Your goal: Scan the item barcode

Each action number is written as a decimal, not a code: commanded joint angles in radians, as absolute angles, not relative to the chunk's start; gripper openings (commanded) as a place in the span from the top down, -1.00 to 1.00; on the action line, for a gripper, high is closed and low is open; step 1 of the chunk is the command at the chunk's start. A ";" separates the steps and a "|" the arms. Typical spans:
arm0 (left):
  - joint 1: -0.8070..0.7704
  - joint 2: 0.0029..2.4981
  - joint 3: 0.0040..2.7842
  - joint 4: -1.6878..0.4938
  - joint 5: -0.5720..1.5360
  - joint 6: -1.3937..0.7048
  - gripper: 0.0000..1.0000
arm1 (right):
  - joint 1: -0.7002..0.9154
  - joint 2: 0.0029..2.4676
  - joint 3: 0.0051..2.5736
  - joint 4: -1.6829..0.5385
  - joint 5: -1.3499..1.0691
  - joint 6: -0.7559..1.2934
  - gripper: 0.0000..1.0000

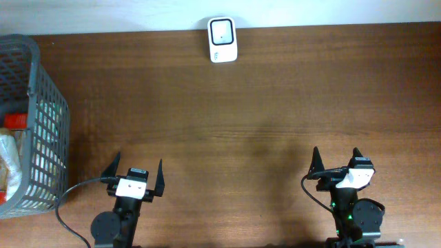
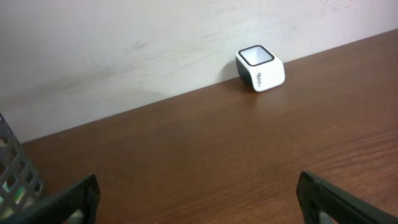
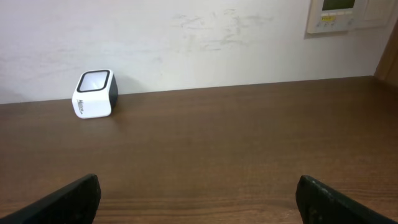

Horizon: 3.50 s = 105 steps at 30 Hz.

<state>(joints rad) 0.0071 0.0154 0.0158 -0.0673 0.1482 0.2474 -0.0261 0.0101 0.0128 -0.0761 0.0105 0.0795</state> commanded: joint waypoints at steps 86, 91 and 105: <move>0.012 0.015 0.077 -0.042 0.137 0.247 -0.98 | -0.027 0.004 0.006 -0.080 0.012 0.082 -0.97; 0.012 0.302 0.371 -0.085 0.135 0.248 -0.98 | -0.027 0.004 0.006 -0.080 0.012 0.082 -0.97; 0.020 1.509 2.013 -1.064 0.187 0.234 -0.98 | -0.027 0.004 0.006 -0.080 0.012 0.082 -0.97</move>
